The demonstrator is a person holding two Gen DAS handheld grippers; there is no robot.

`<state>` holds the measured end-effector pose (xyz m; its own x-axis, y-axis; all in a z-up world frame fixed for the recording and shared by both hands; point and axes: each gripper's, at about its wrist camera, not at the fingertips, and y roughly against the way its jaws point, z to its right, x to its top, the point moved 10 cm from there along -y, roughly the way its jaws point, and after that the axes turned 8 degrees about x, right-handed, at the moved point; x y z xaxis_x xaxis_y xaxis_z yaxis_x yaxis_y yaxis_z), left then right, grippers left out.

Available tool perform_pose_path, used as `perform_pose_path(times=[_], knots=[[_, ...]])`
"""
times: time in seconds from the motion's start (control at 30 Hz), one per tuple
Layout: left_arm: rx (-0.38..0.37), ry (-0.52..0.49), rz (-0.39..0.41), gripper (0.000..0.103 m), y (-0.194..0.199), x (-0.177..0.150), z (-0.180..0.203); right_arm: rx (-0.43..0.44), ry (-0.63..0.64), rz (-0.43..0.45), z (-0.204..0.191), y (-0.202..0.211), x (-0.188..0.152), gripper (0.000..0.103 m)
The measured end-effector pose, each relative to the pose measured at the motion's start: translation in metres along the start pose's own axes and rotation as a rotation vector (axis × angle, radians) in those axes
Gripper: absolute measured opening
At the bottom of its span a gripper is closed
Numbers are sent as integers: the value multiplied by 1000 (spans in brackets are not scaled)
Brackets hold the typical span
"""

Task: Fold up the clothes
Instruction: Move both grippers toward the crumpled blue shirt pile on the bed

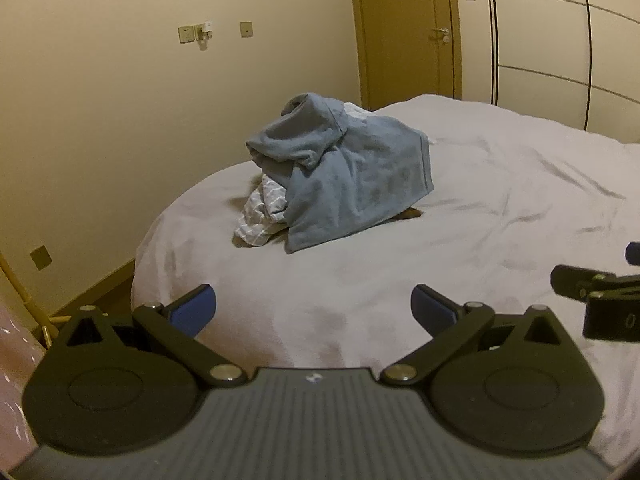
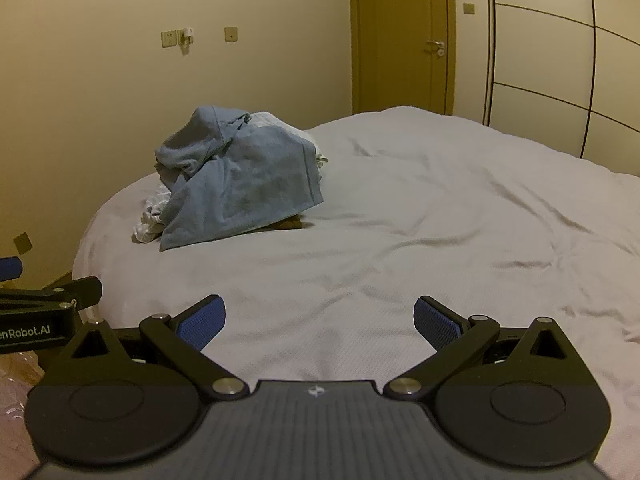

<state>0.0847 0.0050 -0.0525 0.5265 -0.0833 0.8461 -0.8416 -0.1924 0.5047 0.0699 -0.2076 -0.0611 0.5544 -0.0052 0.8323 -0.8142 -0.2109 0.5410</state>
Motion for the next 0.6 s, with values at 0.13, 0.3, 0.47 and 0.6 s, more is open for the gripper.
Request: perform_pose_path(times=[0.13, 0.3, 0.47, 0.6], knots=[[-18, 2, -27, 103, 2, -4, 2, 1, -1, -3, -3, 0, 3, 103], [-38, 30, -50, 103, -7, -9, -1, 5, 3, -1, 2, -3, -1, 103], [-70, 70, -83, 103, -17, -13, 1, 1, 6, -3, 4, -8, -4, 103], [-101, 55, -57, 103, -16, -12, 1, -8, 12, -9, 5, -11, -5, 103]])
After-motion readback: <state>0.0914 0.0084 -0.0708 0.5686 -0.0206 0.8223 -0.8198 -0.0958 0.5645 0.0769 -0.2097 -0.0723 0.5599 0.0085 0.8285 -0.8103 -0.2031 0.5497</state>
